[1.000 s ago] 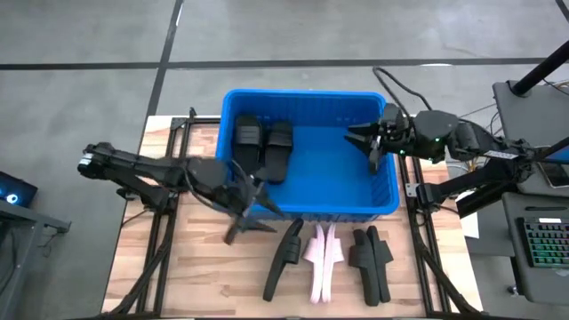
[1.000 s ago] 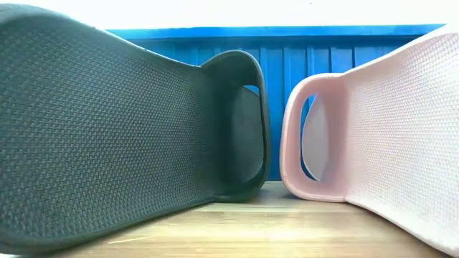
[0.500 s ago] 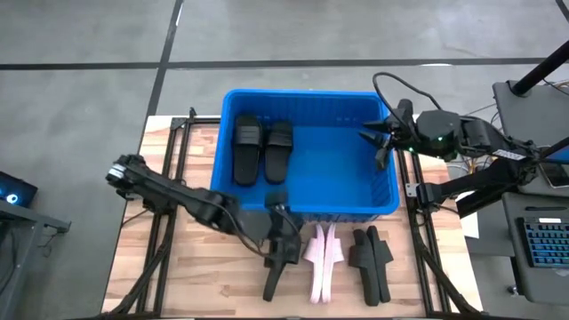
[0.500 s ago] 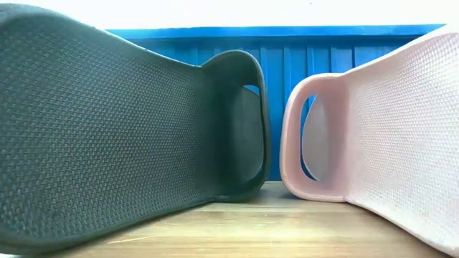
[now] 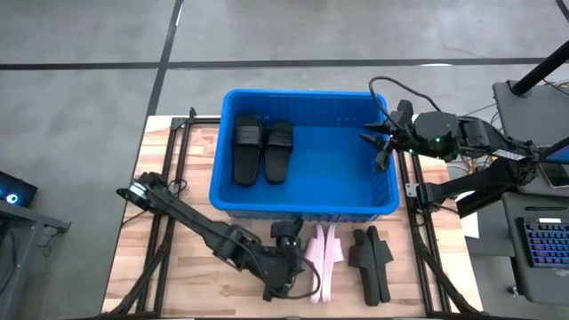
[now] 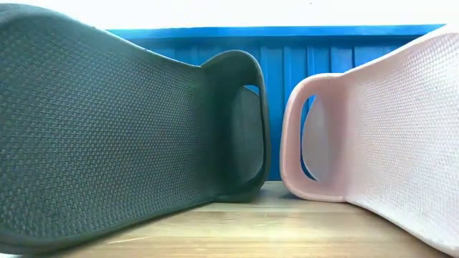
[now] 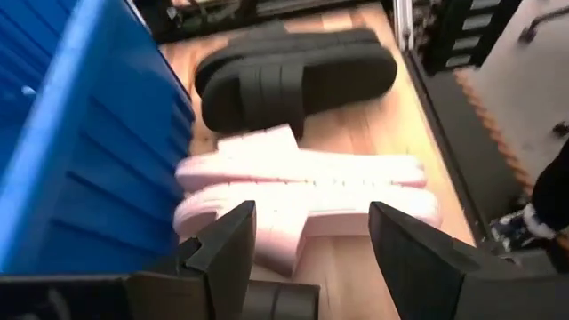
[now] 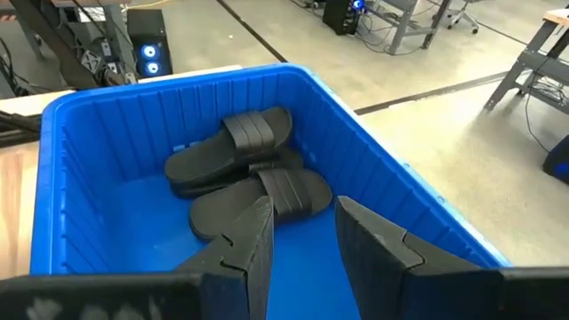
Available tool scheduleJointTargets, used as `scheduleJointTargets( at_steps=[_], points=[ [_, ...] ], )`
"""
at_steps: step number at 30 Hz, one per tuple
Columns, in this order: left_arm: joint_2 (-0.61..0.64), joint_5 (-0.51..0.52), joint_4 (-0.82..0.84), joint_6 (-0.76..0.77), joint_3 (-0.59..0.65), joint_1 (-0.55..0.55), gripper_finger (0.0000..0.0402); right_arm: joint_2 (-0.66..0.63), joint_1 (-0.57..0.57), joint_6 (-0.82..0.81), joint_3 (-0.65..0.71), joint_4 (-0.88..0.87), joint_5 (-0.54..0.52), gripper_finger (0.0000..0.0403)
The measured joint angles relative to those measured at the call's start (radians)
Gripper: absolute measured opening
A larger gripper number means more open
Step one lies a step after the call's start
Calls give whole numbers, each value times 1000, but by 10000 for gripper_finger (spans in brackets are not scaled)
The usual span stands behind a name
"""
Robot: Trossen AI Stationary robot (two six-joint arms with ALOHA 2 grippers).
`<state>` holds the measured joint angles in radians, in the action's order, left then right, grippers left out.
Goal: Pick and place slides into bin
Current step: Put the black slides into the blue bin
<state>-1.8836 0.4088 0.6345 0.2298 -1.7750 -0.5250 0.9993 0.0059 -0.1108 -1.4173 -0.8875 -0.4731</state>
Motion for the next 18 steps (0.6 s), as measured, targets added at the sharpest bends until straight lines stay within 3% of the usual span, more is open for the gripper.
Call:
scheduleJointTargets(
  at_steps=[11,16,18],
  points=[
    [-93,76,65,-55,-23,-73,203,0,0,0,40,0,0,114],
    [-130,270,65,-204,-20,-109,203,0,0,0,53,0,1,114],
    [-142,293,66,-263,-20,-116,203,0,0,0,54,0,1,114]
  ],
)
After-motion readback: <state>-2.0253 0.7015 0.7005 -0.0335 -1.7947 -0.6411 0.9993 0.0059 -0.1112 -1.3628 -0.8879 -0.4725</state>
